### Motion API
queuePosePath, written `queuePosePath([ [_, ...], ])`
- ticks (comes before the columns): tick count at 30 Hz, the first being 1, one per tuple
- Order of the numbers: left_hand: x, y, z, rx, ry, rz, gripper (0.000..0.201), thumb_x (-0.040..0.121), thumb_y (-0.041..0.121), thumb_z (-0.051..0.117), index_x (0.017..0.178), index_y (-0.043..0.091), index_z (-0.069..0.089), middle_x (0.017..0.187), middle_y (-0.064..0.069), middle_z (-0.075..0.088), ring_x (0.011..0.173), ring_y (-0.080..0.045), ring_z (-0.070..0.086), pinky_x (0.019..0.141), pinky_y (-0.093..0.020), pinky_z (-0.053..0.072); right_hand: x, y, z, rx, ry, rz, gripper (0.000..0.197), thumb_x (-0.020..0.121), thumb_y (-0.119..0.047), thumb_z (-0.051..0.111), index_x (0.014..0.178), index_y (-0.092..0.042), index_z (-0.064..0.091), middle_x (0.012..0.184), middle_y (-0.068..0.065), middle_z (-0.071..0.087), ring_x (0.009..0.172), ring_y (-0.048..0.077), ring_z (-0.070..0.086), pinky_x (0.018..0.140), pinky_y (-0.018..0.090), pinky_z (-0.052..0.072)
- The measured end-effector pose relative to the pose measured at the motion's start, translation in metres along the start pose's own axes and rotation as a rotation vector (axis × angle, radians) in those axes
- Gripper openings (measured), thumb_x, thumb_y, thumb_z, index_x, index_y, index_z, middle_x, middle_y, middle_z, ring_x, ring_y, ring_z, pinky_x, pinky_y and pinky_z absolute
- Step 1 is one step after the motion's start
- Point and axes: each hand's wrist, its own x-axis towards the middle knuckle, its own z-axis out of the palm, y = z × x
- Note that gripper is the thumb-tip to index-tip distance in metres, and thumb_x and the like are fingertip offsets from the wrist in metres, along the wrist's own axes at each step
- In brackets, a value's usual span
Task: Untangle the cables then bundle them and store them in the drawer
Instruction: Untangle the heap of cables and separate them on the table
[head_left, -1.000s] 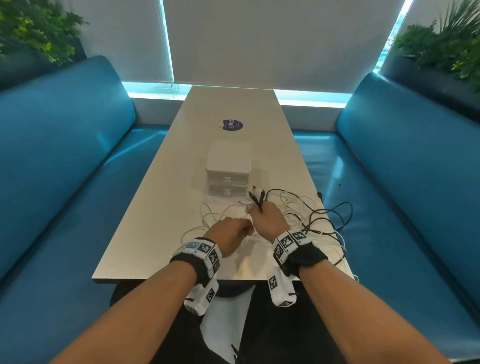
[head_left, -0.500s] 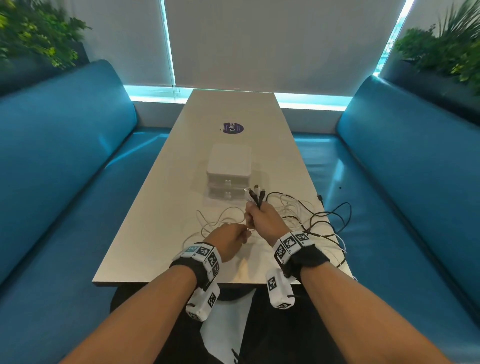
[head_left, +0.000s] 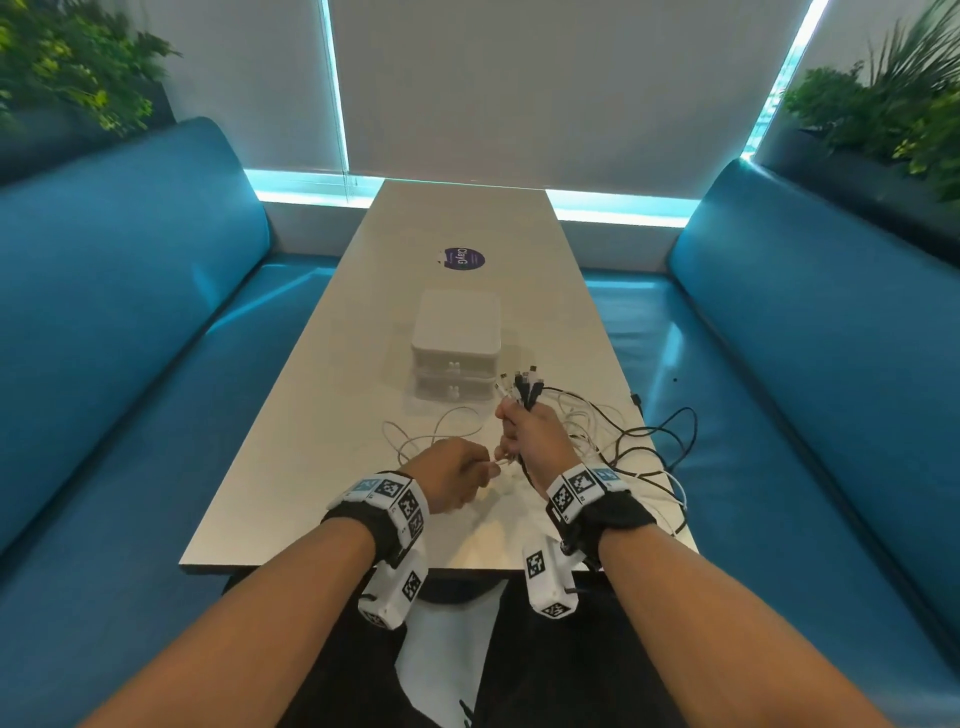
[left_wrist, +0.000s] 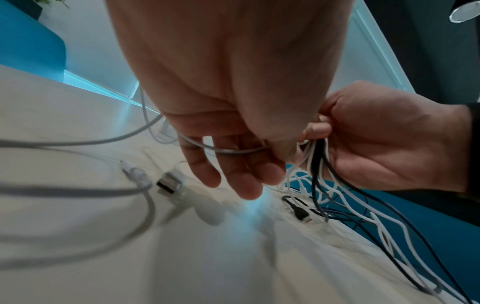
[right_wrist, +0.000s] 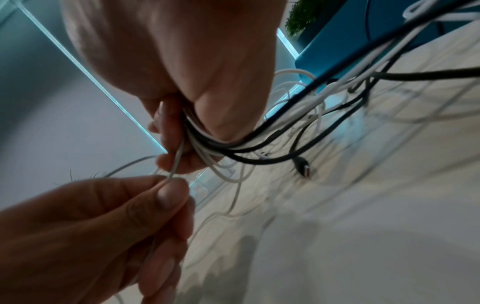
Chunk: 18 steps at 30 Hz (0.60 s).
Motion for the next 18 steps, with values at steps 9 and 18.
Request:
queuePosePath([
  [9,0.003,0.007,-0.017,0.280,-0.004,0.033,0.027,0.100,0.029,0.052,0.076,0.023,0.062,0.079,0.002,0.067,0.066,-0.016,0.061,0.067,-0.029,0.048,-0.004,-0.005,-0.020,-0.890,-0.072,-0.255,0.027,0.102,-0.030,0.042,0.090,-0.013,0.061,0.083,0.008,0.065,0.077,0.027,0.059,0.069,0.035,0.044],
  [18,-0.001,-0.006,-0.035,0.520,0.092,-0.028,0.030,0.106,0.035,0.042,0.089,0.017,0.059,0.093,-0.006,0.067,0.083,-0.028,0.064,0.079,-0.039,0.052,0.001,-0.011,-0.028,-0.854,0.095,-0.108,0.031,0.102,-0.025,0.038,0.108,-0.007,0.063,0.111,0.019,0.066,0.100,0.036,0.063,0.084,0.039,0.050],
])
